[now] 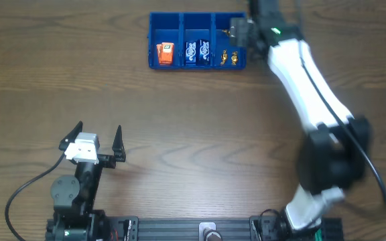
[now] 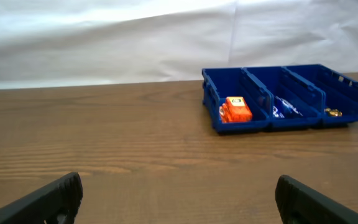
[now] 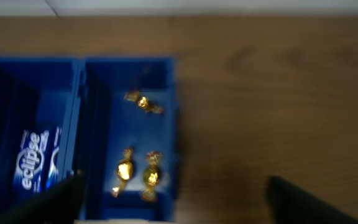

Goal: Sort Candies Into Trays

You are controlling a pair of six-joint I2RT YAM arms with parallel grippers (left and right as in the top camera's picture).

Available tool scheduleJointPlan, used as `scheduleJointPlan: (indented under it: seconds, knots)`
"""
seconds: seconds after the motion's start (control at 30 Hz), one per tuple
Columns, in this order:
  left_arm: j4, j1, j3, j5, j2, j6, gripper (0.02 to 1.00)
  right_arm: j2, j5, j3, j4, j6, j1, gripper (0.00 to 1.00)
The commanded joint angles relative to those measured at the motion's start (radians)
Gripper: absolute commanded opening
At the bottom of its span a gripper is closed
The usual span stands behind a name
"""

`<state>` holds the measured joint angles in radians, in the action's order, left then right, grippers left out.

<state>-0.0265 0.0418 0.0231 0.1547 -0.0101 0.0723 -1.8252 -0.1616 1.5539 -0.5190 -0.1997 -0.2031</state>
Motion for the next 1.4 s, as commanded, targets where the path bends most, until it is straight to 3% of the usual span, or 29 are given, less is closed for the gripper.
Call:
scheduleJointPlan:
  seconds: [0.03, 0.33, 0.63, 1.17, 1.23, 1.4]
  knots:
    - [-0.035, -0.004, -0.018, 0.019, 0.006, 0.003, 0.998, 0.367, -0.018, -0.279, 0.087, 0.026, 0.034, 0.998]
    - [-0.035, -0.004, -0.018, 0.019, 0.006, 0.003, 0.998, 0.995, -0.02, -0.921, 0.28, 0.025, 0.064, 0.998]
    - [-0.035, -0.004, -0.018, 0.019, 0.006, 0.003, 0.998, 1.468, 0.009, -1.284, 0.375, 0.018, 0.201, 0.998]
    - [-0.035, -0.004, -0.018, 0.019, 0.006, 0.003, 0.998, 1.782, 0.099, -1.524, 0.391, 0.029, 0.197, 0.998]
    - [-0.035, -0.004, -0.018, 0.019, 0.006, 0.003, 0.998, 1.802, 0.154, -1.529, 0.41, 0.062, 0.196, 0.998]
    - [-0.035, -0.004, -0.018, 0.019, 0.006, 0.003, 0.998, 1.823, 0.161, -1.541, 0.428, 0.087, 0.197, 0.998]
